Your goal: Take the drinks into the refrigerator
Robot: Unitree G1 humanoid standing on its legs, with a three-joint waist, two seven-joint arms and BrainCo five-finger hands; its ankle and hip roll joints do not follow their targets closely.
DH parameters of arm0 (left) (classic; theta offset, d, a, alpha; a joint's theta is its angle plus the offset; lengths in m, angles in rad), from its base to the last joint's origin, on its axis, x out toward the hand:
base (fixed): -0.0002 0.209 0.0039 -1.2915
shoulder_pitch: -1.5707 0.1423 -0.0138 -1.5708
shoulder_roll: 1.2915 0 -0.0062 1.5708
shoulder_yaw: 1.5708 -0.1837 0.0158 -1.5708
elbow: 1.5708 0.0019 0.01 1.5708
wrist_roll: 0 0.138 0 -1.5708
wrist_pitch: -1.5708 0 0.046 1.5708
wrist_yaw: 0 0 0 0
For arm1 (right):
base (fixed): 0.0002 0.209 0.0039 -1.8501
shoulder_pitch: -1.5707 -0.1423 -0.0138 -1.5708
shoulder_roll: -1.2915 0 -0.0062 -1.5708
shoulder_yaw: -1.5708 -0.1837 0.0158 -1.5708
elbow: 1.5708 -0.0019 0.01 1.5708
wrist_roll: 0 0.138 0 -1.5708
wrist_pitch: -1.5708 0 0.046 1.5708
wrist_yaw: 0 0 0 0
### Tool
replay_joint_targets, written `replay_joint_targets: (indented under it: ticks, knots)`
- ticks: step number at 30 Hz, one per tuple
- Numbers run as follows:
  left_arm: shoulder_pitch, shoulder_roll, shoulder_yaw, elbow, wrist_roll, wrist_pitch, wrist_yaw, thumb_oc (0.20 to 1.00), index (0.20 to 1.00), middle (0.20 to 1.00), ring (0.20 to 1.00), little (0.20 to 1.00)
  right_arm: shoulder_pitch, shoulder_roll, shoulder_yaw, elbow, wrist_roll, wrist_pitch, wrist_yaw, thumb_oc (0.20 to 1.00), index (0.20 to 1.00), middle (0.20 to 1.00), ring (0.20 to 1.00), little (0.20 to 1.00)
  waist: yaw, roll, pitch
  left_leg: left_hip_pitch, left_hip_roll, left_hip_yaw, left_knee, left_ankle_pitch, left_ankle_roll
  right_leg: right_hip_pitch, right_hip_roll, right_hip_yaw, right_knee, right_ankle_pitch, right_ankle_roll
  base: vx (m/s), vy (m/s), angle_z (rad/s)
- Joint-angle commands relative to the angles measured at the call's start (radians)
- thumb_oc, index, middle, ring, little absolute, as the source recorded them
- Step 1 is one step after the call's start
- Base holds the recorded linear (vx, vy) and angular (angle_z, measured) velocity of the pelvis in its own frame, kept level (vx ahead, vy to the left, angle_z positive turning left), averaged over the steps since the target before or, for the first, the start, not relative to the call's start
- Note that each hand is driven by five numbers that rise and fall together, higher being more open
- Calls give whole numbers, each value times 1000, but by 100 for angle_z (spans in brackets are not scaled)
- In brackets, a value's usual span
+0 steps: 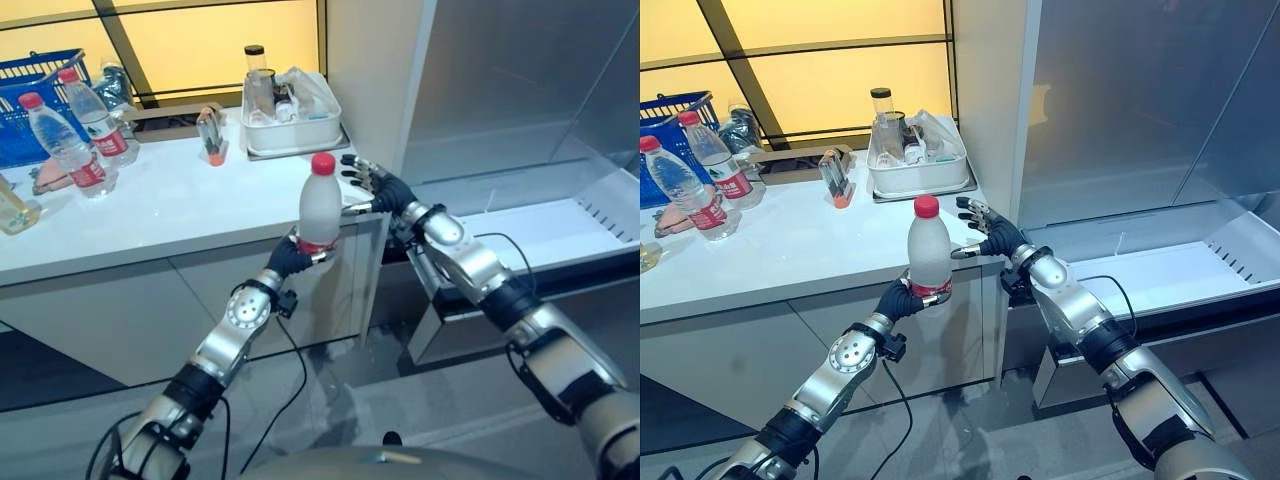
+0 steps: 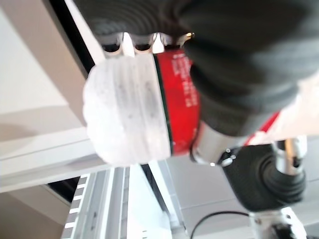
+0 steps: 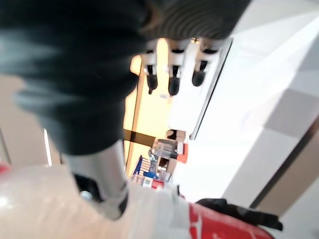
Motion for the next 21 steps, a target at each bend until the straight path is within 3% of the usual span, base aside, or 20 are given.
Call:
replay_joint_targets:
  ticks: [1,4,12,18,21]
  knots:
    - [-232,-70,-106,21,13,-100,6,200,200,200,200,200,-176,136,47,17,55,-58,-14,1000,1000,1000,1000,1000,10,-37,-64,-69,-70,11,32,-32,86,4,3,6,172,-166,32,0,0,0]
    - [-254,-88,-116,55,33,-95,27,200,200,200,200,200,-165,174,57,-5,59,-57,-15,1000,1000,1000,1000,1000,5,-35,-64,-67,-70,11,31,-32,87,6,4,10,173,-167,32,0,0,0]
    - [-259,-57,-80,64,56,-101,62,200,200,200,200,200,-156,145,48,-33,93,-57,-23,1000,1000,1000,1000,1000,7,-35,-64,-64,-68,13,28,-31,84,10,2,7,167,-167,32,0,0,0]
    - [-227,-15,-30,71,58,-105,75,200,200,200,200,200,-138,31,55,-106,241,-33,54,1000,1000,1000,1000,1000,6,-41,-67,-60,-64,13,27,-29,81,12,0,4,169,-168,33,0,0,0]
    - [-253,-11,-37,63,54,-109,80,200,200,200,200,200,-172,22,66,-68,226,-32,35,1000,1000,1000,1000,1000,6,-42,-66,-59,-64,15,27,-29,80,12,1,4,169,-167,34,0,0,0]
